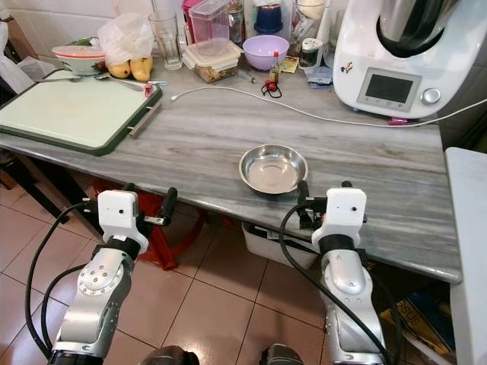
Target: Setting the table
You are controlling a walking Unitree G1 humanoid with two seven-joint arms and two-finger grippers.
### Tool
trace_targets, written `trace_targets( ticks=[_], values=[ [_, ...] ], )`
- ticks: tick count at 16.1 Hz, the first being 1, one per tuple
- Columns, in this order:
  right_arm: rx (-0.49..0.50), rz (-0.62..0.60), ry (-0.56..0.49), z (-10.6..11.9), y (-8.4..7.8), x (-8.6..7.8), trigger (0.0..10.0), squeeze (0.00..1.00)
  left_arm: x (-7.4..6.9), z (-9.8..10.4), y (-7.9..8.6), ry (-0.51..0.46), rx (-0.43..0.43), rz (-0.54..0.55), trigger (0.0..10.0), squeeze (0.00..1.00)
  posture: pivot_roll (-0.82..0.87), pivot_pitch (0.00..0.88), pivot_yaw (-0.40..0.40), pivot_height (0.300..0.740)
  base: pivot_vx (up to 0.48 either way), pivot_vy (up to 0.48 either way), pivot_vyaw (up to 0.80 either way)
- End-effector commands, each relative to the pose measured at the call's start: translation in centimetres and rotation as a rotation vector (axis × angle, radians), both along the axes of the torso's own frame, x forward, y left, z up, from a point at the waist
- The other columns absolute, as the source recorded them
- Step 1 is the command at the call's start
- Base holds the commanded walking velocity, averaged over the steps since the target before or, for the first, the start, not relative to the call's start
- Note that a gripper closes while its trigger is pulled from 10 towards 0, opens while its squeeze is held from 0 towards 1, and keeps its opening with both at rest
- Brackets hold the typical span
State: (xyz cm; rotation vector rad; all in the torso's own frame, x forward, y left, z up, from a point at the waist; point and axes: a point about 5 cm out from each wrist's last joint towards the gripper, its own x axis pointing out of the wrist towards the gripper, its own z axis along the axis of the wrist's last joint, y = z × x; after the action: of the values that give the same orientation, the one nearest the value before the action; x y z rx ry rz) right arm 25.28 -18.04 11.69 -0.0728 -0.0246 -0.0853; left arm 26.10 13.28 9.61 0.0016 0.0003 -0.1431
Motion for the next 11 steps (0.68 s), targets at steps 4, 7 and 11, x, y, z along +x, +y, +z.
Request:
trace_targets(
  ticks=[4, 7, 11],
  values=[
    [-0.06, -0.059, 0.029, -0.27, 0.01, 0.58, 10.0, 0.0, 0.0, -0.18, 0.23, 0.01, 0.004, 0.013, 10.0, 0.0, -0.02, 0.014, 0.039, 0.74, 0.0, 0.0, 0.0],
    [-0.026, -0.05, 0.01, -0.19, 0.27, 0.74, 10.0, 0.0, 0.15, -0.23, 0.2, 0.011, 0.007, 0.015, 10.0, 0.0, -0.03, 0.011, 0.04, 0.74, 0.0, 0.0, 0.0],
    [0.009, -0.014, -0.001, -0.09, 0.53, 0.64, 10.0, 0.0, 0.08, -0.43, 0.15, 0.017, 0.003, 0.017, 10.0, 0.0, -0.03, 0.009, 0.04, 0.74, 0.0, 0.0, 0.0]
  ],
)
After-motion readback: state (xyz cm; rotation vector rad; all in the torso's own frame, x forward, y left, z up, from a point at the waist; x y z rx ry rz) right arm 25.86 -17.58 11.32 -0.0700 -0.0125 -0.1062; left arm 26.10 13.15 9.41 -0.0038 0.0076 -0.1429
